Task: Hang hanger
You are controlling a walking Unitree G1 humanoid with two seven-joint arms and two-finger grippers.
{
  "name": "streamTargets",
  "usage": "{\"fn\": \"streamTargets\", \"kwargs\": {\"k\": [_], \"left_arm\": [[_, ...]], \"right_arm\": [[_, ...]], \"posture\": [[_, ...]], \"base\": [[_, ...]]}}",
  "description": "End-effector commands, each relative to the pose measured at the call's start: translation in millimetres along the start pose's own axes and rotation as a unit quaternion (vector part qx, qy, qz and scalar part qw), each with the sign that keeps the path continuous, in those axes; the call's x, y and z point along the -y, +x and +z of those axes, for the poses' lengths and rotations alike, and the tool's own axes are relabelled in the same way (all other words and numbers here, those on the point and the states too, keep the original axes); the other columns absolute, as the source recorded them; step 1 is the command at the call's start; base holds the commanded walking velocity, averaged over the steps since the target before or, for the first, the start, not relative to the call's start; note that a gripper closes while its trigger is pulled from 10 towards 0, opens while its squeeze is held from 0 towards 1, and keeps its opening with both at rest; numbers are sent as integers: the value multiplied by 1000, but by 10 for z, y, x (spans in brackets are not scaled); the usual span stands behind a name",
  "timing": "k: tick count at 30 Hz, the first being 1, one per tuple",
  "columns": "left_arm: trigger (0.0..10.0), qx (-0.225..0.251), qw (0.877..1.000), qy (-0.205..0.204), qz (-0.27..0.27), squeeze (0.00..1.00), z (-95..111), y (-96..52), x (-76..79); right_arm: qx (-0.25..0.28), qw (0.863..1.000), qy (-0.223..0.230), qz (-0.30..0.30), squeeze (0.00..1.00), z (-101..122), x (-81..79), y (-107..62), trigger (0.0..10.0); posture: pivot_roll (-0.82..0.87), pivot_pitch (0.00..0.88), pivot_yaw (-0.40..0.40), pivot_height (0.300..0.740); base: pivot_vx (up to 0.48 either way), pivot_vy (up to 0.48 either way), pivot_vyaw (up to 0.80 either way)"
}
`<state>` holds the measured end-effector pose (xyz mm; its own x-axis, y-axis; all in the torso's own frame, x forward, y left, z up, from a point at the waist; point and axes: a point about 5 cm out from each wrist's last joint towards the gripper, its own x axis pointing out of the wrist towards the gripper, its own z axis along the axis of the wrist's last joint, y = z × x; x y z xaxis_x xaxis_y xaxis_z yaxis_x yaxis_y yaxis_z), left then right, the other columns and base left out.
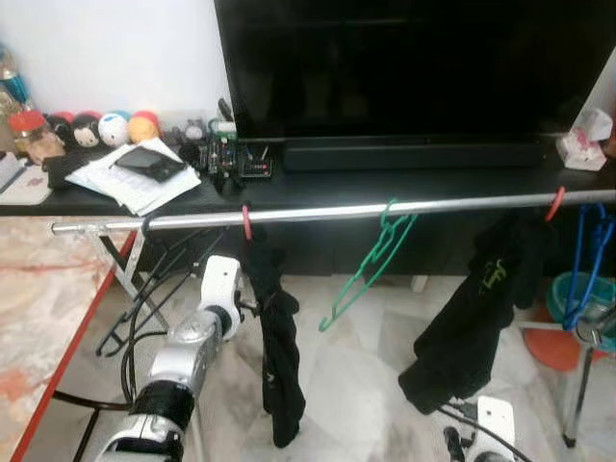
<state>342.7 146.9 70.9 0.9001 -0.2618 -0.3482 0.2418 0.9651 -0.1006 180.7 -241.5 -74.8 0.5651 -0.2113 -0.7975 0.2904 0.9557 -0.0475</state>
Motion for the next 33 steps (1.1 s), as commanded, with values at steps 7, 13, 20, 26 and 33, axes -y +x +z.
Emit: {"fn": "streamTargets", "kwargs": {"k": [7, 13, 20, 26, 33], "left_arm": [[10000, -18, 1000, 18, 17, 0, 76, 90, -28], [10000, -27, 999, 8, 35, 0, 48, 130, -39], [9843, -35, 998, 3, 58, 0, -11, 128, -71], [0, -43, 997, -3, 60, 0, -63, 117, -100], [0, -39, 998, -5, 48, 0, -79, 114, -89]], "right_arm": [[1, 1000, 16, -2, 0, -15, -22, -2, 10000], [3, 1000, 18, -3, 0, -7, -28, 0, 10000], [4, 1000, 17, -4, 0, 2, -16, 1, 10000], [4, 1000, 12, -4, 0, 9, 3, 1, 10000], [5, 1000, 9, -4, 0, 15, 7, 1, 10000]], "posture": [[15, 0, 73, 740], [12, 0, 73, 740], [6, 0, 68, 740], [10, 0, 55, 740], [9, 0, 55, 740]], "base": [[0, 0, 0], [0, 0, 0], [0, 0, 0], [0, 0, 0], [0, 0, 0]]}}
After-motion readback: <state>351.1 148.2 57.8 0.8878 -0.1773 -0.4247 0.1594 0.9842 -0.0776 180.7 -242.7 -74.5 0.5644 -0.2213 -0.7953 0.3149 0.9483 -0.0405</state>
